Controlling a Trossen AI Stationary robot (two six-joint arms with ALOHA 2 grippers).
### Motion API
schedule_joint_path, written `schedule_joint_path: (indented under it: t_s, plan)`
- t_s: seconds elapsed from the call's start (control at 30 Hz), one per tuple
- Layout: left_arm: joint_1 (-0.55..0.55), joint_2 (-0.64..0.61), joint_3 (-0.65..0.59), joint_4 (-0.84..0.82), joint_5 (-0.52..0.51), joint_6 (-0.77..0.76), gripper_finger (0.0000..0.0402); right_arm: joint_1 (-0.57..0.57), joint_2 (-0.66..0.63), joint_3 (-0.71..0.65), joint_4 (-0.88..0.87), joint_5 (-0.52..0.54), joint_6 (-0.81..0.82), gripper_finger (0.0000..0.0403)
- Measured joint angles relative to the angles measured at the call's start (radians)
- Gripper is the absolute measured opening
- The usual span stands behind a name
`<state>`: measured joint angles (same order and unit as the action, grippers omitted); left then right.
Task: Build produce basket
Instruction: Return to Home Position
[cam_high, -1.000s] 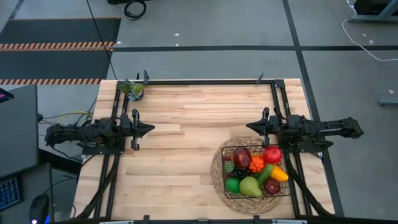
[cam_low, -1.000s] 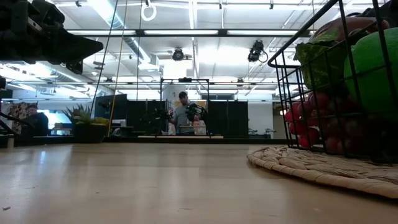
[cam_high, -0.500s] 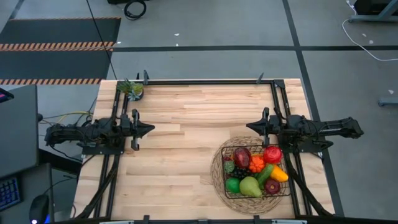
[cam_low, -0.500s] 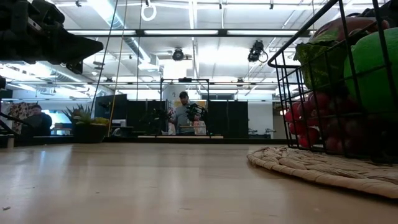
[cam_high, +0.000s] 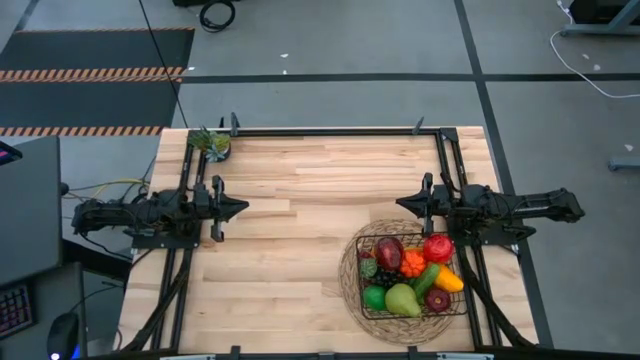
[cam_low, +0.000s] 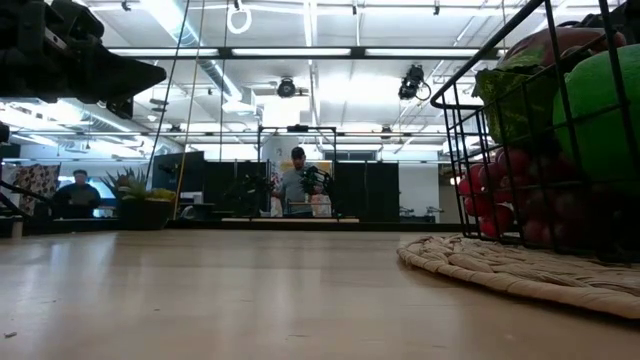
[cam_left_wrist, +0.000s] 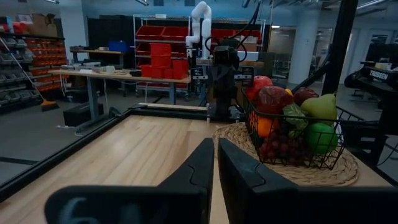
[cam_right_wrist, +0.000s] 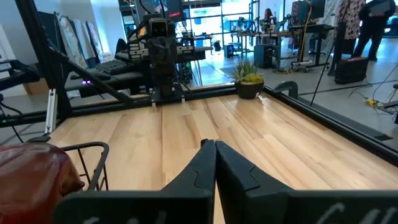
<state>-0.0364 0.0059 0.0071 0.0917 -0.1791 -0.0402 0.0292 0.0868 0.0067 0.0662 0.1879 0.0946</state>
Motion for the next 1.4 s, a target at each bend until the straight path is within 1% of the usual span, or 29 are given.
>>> schedule_joint_path:
  t_s: [0.13, 0.43, 0.6, 0.8, 1.17, 1.4]
  plan:
    - [0.0, 0.0, 0.0, 0.0, 0.0, 0.0, 0.0031, 0.0, 0.0, 0.0, 0.0, 0.0, 0.0, 0.0016]
    - [-0.002, 0.008, 0.0, 0.002, 0.0, 0.0, 0.0021, 0.0, 0.0, 0.0, 0.0, 0.0, 0.0, 0.0016]
    - [-0.002, 0.032, 0.0, 0.0, 0.0, 0.0, 0.0027, 0.0, 0.0, 0.0, 0.0, 0.0, 0.0, 0.0016]
    - [-0.002, 0.033, 0.0, 0.0, 0.0, 0.0, 0.0034, 0.0, 0.0, 0.0, 0.0, 0.0, 0.0, 0.0016]
    - [-0.002, 0.033, 0.0, 0.0, 0.0, 0.0, 0.0023, 0.0, 0.0, 0.0, 0.0, 0.0, 0.0, 0.0016]
    - [-0.002, 0.033, 0.0, 0.0, 0.0, 0.0, 0.0031, 0.0, 0.0, 0.0, 0.0, 0.0, 0.0, 0.0016]
